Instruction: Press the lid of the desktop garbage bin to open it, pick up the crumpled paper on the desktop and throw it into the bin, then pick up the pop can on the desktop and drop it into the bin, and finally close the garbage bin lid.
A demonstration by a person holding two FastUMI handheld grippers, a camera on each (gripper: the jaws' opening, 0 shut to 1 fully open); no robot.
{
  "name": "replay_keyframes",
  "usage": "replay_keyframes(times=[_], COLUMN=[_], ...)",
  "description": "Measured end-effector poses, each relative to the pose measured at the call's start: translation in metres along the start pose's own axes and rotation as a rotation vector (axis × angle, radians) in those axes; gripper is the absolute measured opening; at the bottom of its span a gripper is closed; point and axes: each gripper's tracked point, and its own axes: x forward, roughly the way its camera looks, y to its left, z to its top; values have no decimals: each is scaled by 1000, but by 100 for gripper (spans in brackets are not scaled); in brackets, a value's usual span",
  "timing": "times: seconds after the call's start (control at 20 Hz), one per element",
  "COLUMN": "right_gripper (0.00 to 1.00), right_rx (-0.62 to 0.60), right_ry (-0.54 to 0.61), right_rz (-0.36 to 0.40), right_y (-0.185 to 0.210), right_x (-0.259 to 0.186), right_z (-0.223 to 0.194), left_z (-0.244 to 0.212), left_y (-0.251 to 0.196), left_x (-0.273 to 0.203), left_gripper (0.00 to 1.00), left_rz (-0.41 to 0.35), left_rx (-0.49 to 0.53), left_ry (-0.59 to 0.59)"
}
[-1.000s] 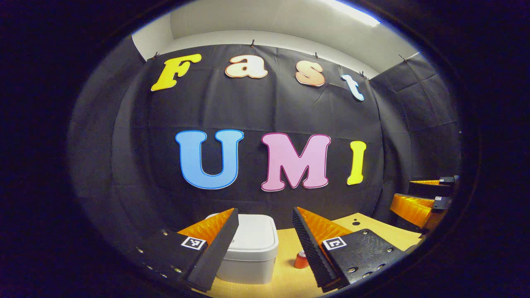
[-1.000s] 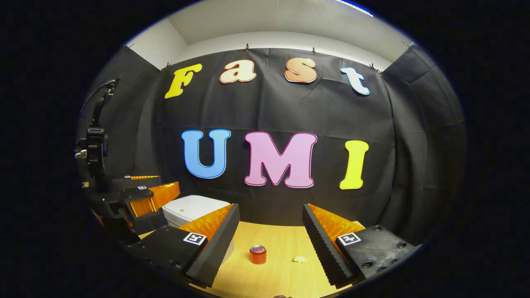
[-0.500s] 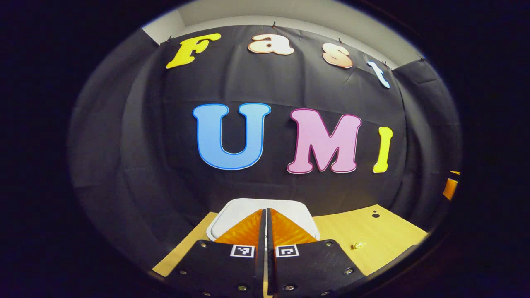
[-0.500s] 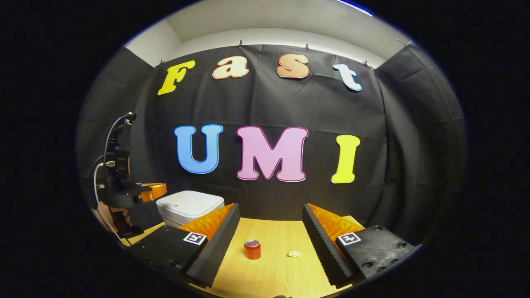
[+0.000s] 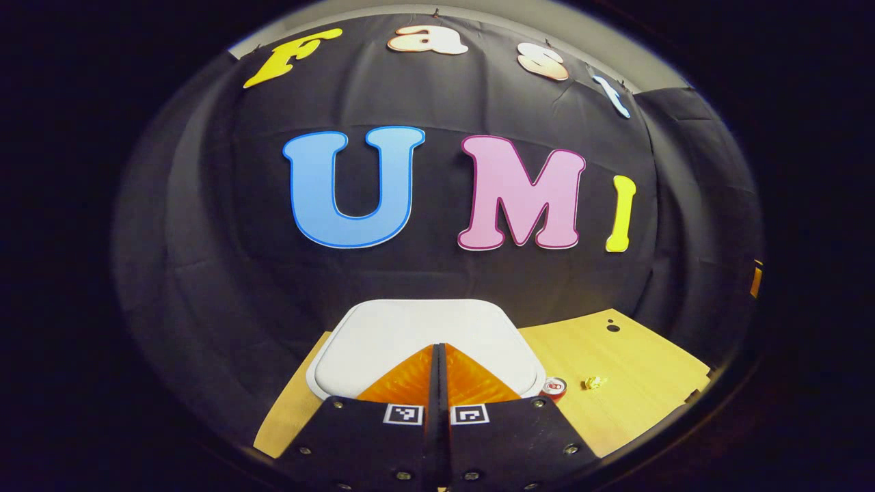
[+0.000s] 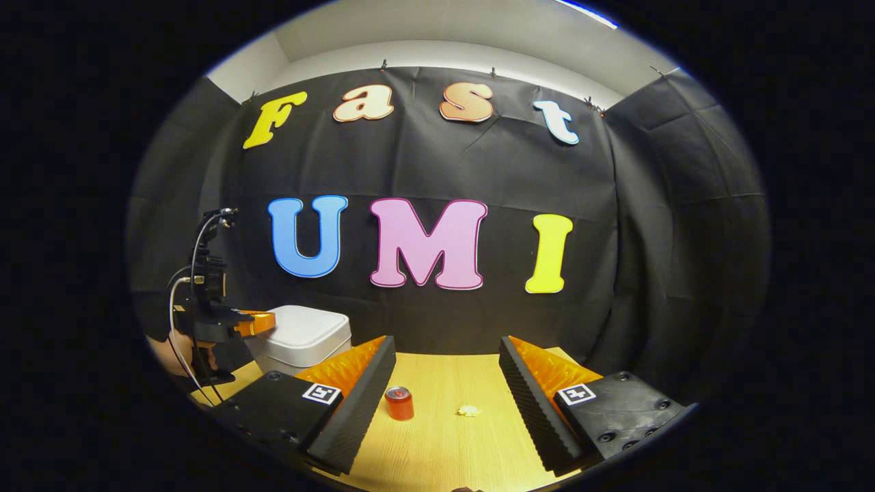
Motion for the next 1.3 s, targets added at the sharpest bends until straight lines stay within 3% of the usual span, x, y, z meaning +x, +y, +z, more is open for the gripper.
replay_keyframes(times=[0.15, 0.45, 0.75, 0.95, 1.3], right_gripper=[99, 99, 99, 98, 99], right_rx=[6, 6, -3, -6, -8], right_ry=[9, 4, 25, 19, 28], right_rz=[-17, -39, -6, 8, 17], right_y=[-4, -6, 9, 13, 11], right_x=[1, 4, 8, 13, 16], right_z=[-4, -3, -10, -9, -11], left_z=[-13, -16, -17, 3, 81], left_y=[0, -1, -1, -2, -21], left_x=[1, 0, 0, -5, -46], left_gripper=[1, 1, 1, 0, 1], left_rz=[-12, -26, -49, -57, -66], left_rx=[-18, 55, 4, 68, 28], left_ry=[26, -6, -10, -41, -223])
